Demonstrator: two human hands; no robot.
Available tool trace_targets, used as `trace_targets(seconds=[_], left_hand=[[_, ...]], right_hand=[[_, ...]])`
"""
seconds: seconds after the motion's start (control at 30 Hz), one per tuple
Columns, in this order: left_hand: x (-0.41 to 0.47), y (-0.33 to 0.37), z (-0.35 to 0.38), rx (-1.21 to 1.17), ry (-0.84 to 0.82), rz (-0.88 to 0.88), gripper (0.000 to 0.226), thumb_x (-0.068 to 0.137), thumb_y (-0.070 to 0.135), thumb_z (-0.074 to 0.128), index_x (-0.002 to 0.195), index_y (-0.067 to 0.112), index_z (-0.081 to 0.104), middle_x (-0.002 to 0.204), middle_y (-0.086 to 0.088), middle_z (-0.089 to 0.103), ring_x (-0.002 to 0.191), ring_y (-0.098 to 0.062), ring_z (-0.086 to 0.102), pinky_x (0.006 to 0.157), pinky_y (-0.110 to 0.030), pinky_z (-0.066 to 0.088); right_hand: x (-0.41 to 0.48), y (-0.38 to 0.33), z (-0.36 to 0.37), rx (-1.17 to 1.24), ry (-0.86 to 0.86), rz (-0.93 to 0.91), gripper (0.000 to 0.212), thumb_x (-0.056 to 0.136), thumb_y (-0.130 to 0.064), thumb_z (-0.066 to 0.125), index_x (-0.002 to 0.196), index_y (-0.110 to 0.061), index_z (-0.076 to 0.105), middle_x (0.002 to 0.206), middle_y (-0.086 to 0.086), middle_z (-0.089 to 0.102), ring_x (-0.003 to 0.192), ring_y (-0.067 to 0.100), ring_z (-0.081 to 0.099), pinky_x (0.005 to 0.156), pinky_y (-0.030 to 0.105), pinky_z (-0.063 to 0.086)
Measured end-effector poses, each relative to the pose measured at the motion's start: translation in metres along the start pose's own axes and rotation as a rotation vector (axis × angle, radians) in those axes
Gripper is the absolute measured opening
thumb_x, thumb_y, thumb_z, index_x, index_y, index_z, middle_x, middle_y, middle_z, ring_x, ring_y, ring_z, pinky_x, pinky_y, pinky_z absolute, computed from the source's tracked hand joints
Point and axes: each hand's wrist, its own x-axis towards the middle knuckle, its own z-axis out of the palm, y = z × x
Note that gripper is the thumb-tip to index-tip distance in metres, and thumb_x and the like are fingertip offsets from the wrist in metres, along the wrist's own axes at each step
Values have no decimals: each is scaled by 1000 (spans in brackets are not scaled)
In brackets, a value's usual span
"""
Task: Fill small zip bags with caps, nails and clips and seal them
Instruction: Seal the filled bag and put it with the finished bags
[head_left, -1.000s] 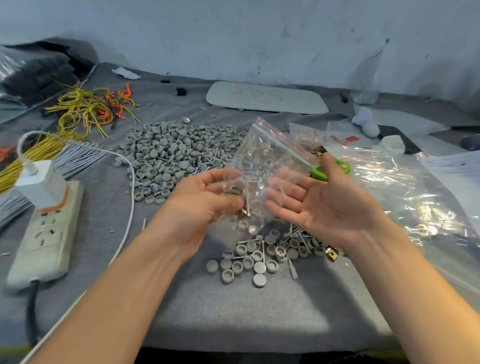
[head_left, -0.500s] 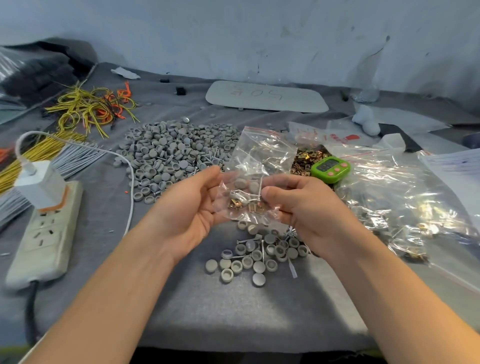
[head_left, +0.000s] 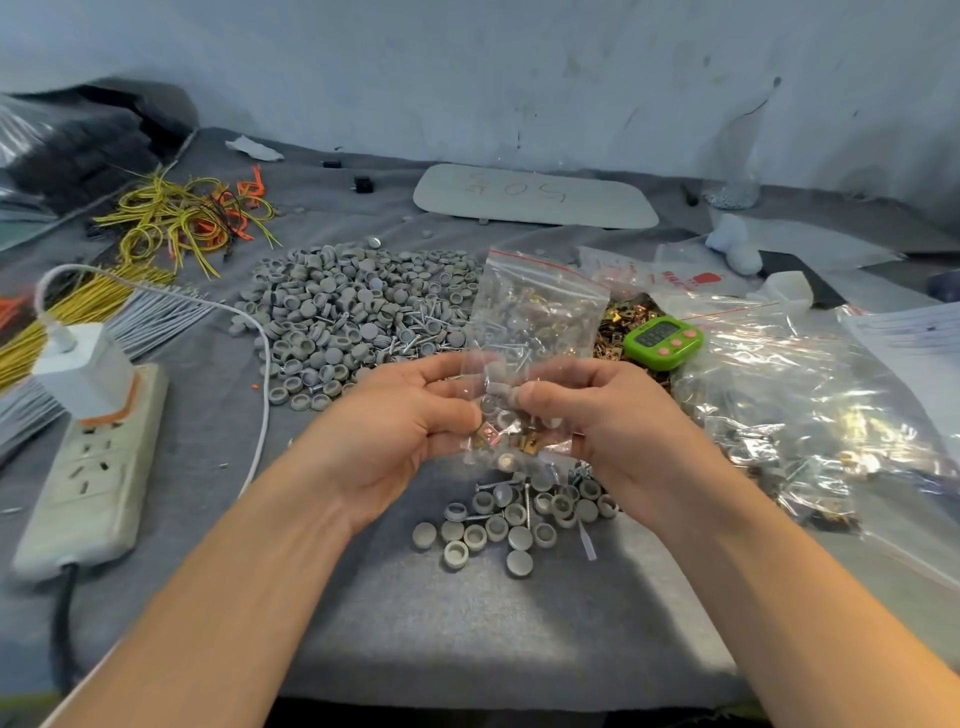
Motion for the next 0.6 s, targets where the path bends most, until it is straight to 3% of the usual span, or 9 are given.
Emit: trace_targets(seconds=[0.07, 0.2, 0.33, 0.6], left_hand=[[0, 0, 0, 1, -1, -1, 53, 87, -25, 51, 131, 4, 61, 117, -15, 75, 97, -24, 74, 82, -30, 63], [-1, 0, -1, 22, -27, 3, 45, 90, -15, 54, 127, 8, 65, 118, -12, 76, 110, -30, 72, 92, -42, 61], [-2, 0, 3, 68, 14, 47, 43, 76, 12, 74, 119, 11, 71, 106, -9, 79, 90, -17, 76, 69, -24, 60], [2, -1, 0, 145, 233, 113, 29, 86, -8, 68, 99, 15, 76, 94, -4, 80, 78, -9, 75, 59, -18, 54]], right_hand=[[0, 0, 0, -14, 11, -4, 11, 80, -4, 82, 75, -14, 81, 85, 12, 78, 71, 20, 71, 74, 39, 59], [-1, -1, 1, 1, 2, -17, 17, 81, -1, 81, 73, -16, 80, 84, 14, 77, 70, 18, 70, 63, 27, 56], [0, -1, 1, -19, 7, -3, 17, 82, -2, 81, 75, -17, 81, 88, 16, 77, 78, 27, 68, 74, 38, 55], [2, -1, 4, 53, -16, 42, 21, 101, -8, 60, 98, -8, 81, 98, 14, 80, 78, 21, 74, 74, 34, 63]])
